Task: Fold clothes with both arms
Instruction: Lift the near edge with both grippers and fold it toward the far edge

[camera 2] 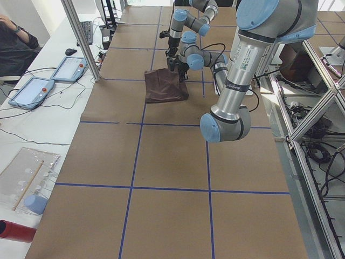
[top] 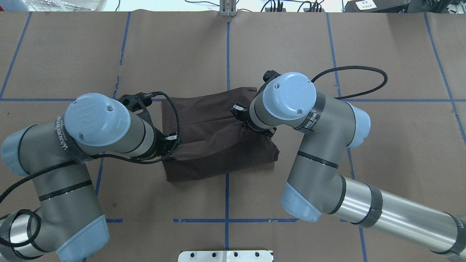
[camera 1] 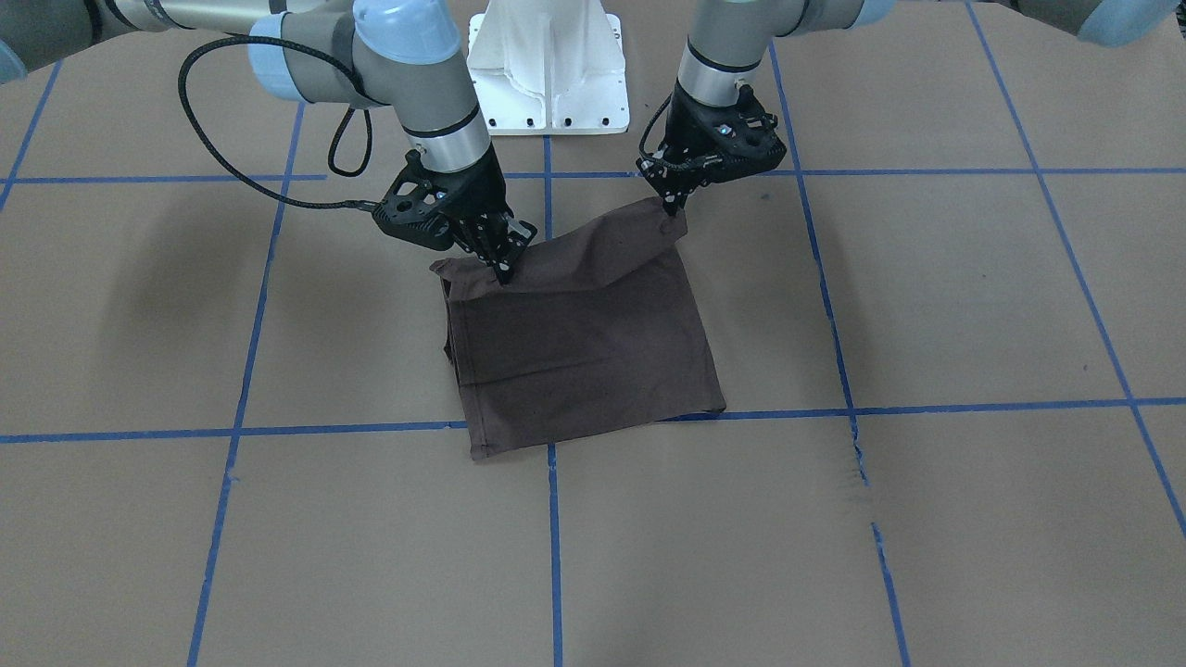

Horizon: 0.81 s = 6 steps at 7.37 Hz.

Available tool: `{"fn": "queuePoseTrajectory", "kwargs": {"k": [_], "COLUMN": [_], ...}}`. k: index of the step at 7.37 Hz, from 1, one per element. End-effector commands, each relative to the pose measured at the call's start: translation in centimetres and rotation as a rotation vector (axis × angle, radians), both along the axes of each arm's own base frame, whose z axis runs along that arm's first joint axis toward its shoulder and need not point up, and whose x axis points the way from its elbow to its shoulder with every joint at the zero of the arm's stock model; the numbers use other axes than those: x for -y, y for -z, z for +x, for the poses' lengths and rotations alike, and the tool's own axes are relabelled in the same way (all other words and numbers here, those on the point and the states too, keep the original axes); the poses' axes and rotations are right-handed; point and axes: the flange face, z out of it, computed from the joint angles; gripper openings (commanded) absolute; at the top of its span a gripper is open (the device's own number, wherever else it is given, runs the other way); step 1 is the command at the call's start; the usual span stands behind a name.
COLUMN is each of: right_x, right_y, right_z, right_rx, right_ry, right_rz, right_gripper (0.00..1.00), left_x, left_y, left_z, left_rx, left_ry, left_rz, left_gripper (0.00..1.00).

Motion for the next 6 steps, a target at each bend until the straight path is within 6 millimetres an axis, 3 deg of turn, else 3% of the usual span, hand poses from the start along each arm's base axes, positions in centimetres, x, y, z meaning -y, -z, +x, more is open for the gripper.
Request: {"fn": "queuePoseTrajectory", "kwargs": {"k": [1,3,4,5,6], "right_x": [3.4,6.5,9.5,13.0,14.8], "right_y": [0.3,-2.3,-2.4,-3.1,-5.0], "right_z": [-1.9,-2.5,-3.0,-3.8,-4.8], "right_rx": [-0.009,-0.031,-0.044,-0.041,-0.030], "right_ry": [-0.025,-0.043,-0.038,-0.061,-0.066], "right_rz": [-0.004,-0.030,-0.076,-0.082,-0.069], "right_gripper": [0.00,0.00,0.00,0.00,0.58], "left_x": [4.1,6.9,9.4,12.1,16.1], "left_y": [-1.9,-2.2,-3.0,-5.0,-8.0], "left_z": [1.0,1.9,2.9,3.1,1.7], "left_rx": [0.001,0.005,0.009,-0.001,0.016], "left_ry": [0.043,0.072,0.096,0.132,0.183], "left_rz": [0.006,0.006,0.004,0.009,0.009], "left_gripper": [0.00,0.00,0.00,0.00,0.90]}}
